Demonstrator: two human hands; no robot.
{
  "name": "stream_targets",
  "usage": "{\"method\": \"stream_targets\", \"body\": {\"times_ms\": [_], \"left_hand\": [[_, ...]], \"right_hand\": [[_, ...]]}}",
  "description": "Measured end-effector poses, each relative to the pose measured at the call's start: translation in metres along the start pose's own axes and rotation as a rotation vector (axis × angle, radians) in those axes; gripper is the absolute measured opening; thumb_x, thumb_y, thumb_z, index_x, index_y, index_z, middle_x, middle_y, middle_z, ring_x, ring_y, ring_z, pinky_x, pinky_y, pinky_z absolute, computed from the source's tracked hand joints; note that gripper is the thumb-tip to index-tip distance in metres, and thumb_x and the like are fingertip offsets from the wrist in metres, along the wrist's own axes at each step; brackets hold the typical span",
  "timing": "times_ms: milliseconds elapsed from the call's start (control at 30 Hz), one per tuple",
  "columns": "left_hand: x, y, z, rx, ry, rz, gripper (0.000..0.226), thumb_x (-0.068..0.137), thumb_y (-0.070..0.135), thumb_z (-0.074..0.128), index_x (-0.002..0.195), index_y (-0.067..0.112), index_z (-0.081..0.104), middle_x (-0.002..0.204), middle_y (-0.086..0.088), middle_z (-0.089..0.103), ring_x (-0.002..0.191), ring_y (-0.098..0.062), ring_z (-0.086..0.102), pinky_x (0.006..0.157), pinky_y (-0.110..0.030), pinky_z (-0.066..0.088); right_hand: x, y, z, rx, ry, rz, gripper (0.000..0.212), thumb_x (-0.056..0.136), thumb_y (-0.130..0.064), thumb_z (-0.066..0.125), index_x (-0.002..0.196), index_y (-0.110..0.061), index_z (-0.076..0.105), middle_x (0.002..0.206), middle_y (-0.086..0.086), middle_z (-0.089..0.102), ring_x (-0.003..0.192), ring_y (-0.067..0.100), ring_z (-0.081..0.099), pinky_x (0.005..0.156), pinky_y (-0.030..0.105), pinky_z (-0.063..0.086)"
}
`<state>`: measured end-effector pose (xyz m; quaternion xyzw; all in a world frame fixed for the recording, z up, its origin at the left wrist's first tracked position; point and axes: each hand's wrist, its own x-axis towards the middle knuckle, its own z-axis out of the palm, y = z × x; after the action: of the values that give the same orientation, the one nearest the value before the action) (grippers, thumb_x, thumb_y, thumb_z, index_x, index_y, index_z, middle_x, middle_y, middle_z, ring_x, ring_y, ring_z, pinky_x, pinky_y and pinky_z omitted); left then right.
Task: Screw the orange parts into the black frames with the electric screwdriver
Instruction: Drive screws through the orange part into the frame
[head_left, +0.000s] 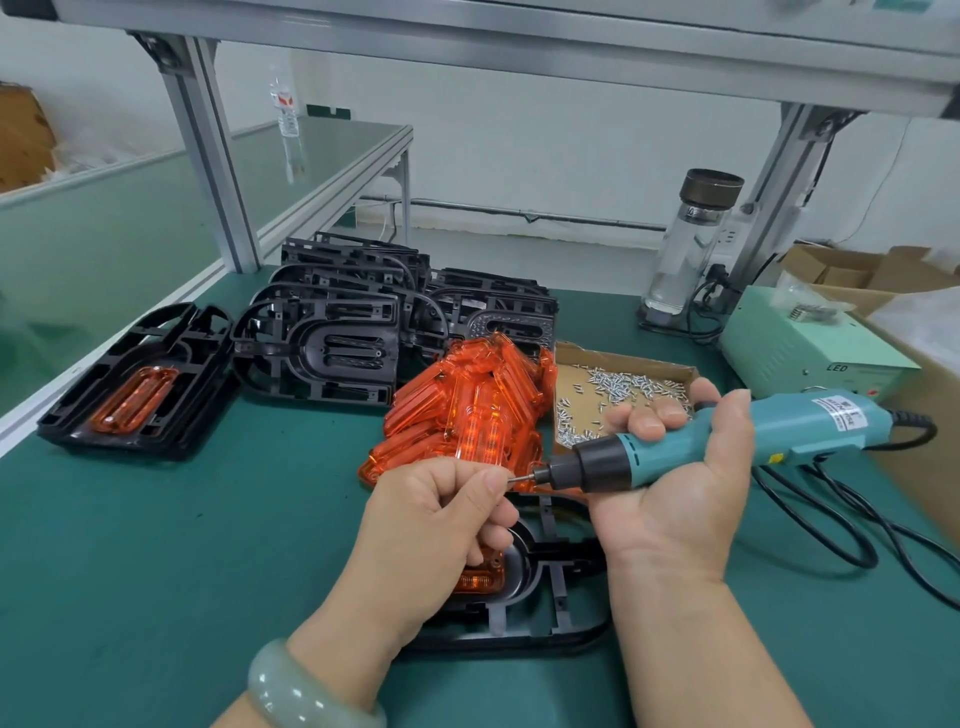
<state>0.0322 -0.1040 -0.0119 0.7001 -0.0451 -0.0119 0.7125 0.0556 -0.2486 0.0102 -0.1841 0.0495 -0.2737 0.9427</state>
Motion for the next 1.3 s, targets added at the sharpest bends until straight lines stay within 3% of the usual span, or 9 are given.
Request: {"method": "stream_targets", "body": {"times_ms": [167,367,500,667,933,1100,1300], "left_hand": [[0.001,0.000,-0.002,-0.034,-0.064,-0.014,0.027,0.089,0.011,0.060,0.069,0.023,0.074,0.065,-0.005,0.070,0.049,-0.005,0.058,0.048,-0.014,0.044],[0.000,0.000,-0.003,0.013,-0.050,-0.004,0.021,0.087,0.009,0.063,0.070,0.018,0.072,0.064,-0.003,0.070,0.049,-0.004,0.059,0.048,-0.014,0.045],[0.002,0.003,-0.003,0.024,-0.048,-0.007,0.026,0.086,0.017,0.064,0.061,0.018,0.070,0.059,-0.003,0.068,0.045,-0.004,0.056,0.045,-0.014,0.043],[0.001,0.002,-0.004,0.076,-0.056,0.008,0.021,0.086,0.018,0.065,0.065,0.016,0.070,0.056,0.001,0.067,0.044,-0.001,0.055,0.046,-0.012,0.042],[0.002,-0.001,-0.013,-0.028,-0.093,-0.026,0.020,0.086,0.015,0.064,0.088,0.032,0.075,0.083,-0.003,0.075,0.065,-0.008,0.067,0.054,-0.014,0.047],[0.003,-0.002,-0.009,0.038,-0.066,-0.031,0.021,0.085,0.010,0.066,0.078,0.028,0.074,0.071,-0.002,0.073,0.056,-0.004,0.064,0.049,-0.013,0.045],[0.001,0.002,-0.011,0.159,-0.052,0.104,0.021,0.083,0.008,0.067,0.070,0.024,0.074,0.066,0.003,0.071,0.056,-0.004,0.064,0.052,-0.012,0.046]], "right_hand": [[0.002,-0.001,-0.001,0.003,0.006,0.003,0.017,0.090,-0.038,0.056,0.090,-0.021,0.052,0.059,-0.009,0.043,0.044,0.006,0.042,0.062,0.021,0.049],[0.000,0.000,0.000,-0.026,-0.012,-0.001,0.025,0.075,-0.039,0.063,0.090,-0.022,0.053,0.057,-0.009,0.044,0.044,0.007,0.041,0.061,0.020,0.050],[-0.002,0.002,0.001,-0.025,-0.029,0.006,0.021,0.079,-0.038,0.062,0.091,-0.023,0.053,0.058,-0.009,0.045,0.043,0.006,0.042,0.060,0.021,0.051],[-0.005,0.003,0.001,-0.055,-0.034,-0.022,0.018,0.085,-0.037,0.060,0.093,-0.022,0.055,0.058,-0.009,0.046,0.044,0.006,0.043,0.062,0.021,0.052],[0.001,-0.003,-0.002,0.000,-0.016,0.016,0.022,0.079,-0.037,0.063,0.091,-0.022,0.052,0.059,-0.009,0.044,0.045,0.007,0.042,0.059,0.021,0.048],[-0.001,-0.002,-0.003,-0.034,-0.014,0.007,0.020,0.082,-0.037,0.061,0.092,-0.022,0.053,0.059,-0.009,0.045,0.045,0.007,0.042,0.061,0.020,0.050],[-0.003,0.000,-0.002,-0.032,-0.028,0.017,0.015,0.087,-0.036,0.058,0.092,-0.022,0.053,0.059,-0.009,0.045,0.045,0.006,0.042,0.062,0.020,0.051]]}}
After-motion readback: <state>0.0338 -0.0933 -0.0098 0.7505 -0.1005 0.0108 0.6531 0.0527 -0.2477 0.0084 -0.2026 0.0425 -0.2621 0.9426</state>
